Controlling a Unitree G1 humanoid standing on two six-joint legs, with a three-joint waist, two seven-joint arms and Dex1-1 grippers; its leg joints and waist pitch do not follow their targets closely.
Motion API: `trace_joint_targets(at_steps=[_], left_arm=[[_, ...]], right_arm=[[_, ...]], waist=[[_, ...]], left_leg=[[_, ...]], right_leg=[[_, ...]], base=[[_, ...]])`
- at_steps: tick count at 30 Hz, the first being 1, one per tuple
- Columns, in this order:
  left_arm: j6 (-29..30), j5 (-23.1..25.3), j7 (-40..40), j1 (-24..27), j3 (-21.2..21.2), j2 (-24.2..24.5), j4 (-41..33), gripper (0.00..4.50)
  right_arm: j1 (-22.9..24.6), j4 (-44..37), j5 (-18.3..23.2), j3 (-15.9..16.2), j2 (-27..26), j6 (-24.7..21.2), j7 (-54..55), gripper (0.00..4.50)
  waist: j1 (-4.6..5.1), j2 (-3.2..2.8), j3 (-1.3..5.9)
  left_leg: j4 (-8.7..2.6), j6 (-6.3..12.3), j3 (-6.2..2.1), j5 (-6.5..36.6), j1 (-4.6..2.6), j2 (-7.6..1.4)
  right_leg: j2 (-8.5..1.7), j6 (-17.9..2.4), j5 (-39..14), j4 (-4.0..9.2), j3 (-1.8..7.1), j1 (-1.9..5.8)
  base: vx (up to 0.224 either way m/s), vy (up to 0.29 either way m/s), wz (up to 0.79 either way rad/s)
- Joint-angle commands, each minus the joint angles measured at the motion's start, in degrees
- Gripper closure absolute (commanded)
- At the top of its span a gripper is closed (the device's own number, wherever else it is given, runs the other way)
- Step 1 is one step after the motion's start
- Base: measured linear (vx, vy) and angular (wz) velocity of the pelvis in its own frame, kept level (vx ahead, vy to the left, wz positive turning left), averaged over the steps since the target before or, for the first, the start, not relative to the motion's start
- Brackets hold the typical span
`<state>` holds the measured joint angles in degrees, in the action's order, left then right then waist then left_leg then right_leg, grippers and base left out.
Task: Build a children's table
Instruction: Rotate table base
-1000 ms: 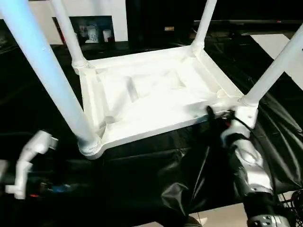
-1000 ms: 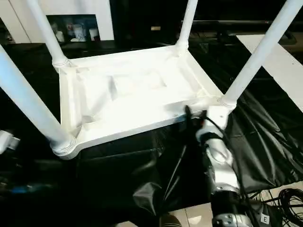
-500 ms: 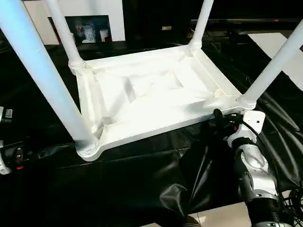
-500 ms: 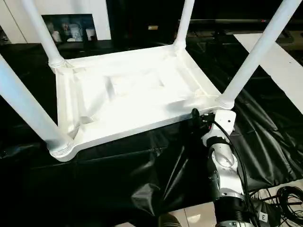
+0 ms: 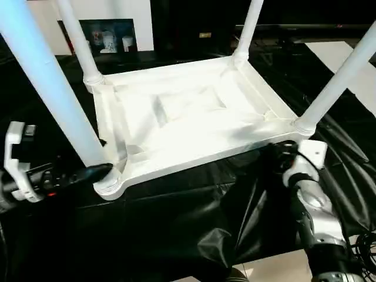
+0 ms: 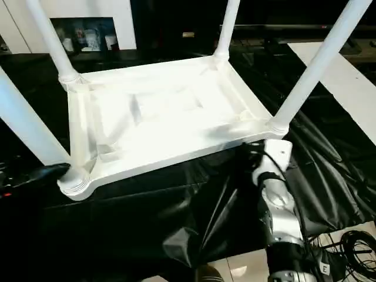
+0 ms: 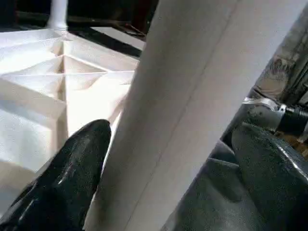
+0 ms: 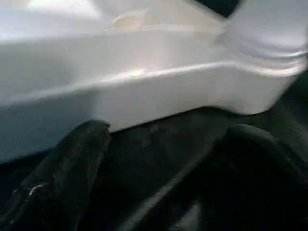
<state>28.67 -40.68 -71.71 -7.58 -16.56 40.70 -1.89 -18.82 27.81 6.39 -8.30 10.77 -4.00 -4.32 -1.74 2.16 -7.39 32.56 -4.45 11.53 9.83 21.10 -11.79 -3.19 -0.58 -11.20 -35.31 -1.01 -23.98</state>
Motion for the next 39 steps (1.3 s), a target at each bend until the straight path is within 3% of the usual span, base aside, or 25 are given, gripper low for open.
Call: trace_joint_targets(at_steps=[1,4,5,8,9,15,19,27,39], left_arm=[[0.75,0.31,0.71,-1.10,2.98,-0.84,-2.95,0.04],[1.41,-0.68,0.36,-2.47,5.01,-2.05,-4.15,0.04],[1.60,-0.90,0.25,-3.15,5.83,-2.55,-4.47,0.04],[2.48,-1.37,-0.35,-4.96,8.52,-3.84,-6.29,0.04],[2.79,-1.60,-0.54,-5.37,9.21,-4.14,-6.91,0.04],[5.43,-3.18,-1.06,-6.88,15.72,-5.65,-14.92,0.04],[6.47,-4.25,-1.33,-8.05,18.86,-7.51,-17.94,0.04],[6.95,-3.13,-0.29,-11.10,23.86,-11.30,-17.75,0.04],[2.53,3.44,2.79,-15.72,29.19,-17.05,-11.20,0.04]], right_arm=[[-1.44,1.11,-0.12,2.19,0.31,-1.10,-3.74,0.08],[-2.95,2.12,0.39,3.00,0.38,-1.95,-6.79,0.08],[-3.47,2.47,0.01,3.49,0.49,-2.02,-7.43,0.08],[-4.81,3.33,-0.24,4.41,0.56,-2.06,-9.35,0.08],[-5.16,3.57,-0.20,4.59,0.54,-1.98,-9.85,0.08],[-6.77,4.51,-0.37,7.58,0.11,-1.53,-15.61,0.08],[-7.21,4.63,-0.87,9.22,-0.42,-1.34,-17.67,0.08],[-7.82,5.33,-1.35,10.34,-1.37,-0.76,-19.29,0.08],[-9.43,5.64,-1.55,13.87,-3.98,-0.77,-24.85,0.08]], waist=[[0.08,-0.42,3.66],[0.20,-0.17,3.74],[0.24,0.17,3.77],[0.09,0.30,3.78],[-0.06,0.13,3.80],[0.07,0.52,3.98],[0.27,0.79,3.95],[0.46,0.85,3.91],[1.10,0.58,4.17]], left_leg=[[-3.15,1.20,-0.18,8.79,-0.95,-0.60],[-3.06,0.87,-0.21,8.67,-0.75,-0.54],[-3.02,0.94,-0.18,8.33,-0.72,-0.55],[-2.96,0.98,-0.08,8.50,-0.96,-0.59],[-2.92,0.87,-0.08,8.23,-1.03,-0.66],[-2.79,0.82,-0.10,6.51,-0.69,-0.67],[-2.67,0.77,-0.07,6.89,-0.61,-0.61],[-2.59,-0.53,-0.15,8.94,-0.68,-0.63],[-2.46,-0.04,-0.39,8.93,-0.49,-0.64]], right_leg=[[-2.57,-10.60,-3.91,3.19,2.25,2.66],[-2.71,-10.55,-5.34,3.18,2.29,2.83],[-2.69,-10.45,-5.21,3.19,2.32,2.89],[-2.68,-10.45,-6.53,3.28,2.38,2.65],[-2.71,-10.65,-6.09,3.18,2.41,2.57],[-2.63,-11.88,-1.58,2.64,2.28,2.99],[-2.66,-11.48,-3.24,2.83,2.39,3.08],[-2.66,-10.38,-7.98,3.21,2.43,2.81],[-2.76,-11.52,-6.76,3.21,2.36,3.06]], base=[[0.000,0.000,0.00],[0.000,0.000,0.00],[0.000,0.000,0.00],[0.000,0.000,0.00],[0.000,0.000,0.00],[0.000,0.000,0.00],[0.000,0.000,0.00],[0.000,0.000,0.00],[0.000,0.000,0.00]])
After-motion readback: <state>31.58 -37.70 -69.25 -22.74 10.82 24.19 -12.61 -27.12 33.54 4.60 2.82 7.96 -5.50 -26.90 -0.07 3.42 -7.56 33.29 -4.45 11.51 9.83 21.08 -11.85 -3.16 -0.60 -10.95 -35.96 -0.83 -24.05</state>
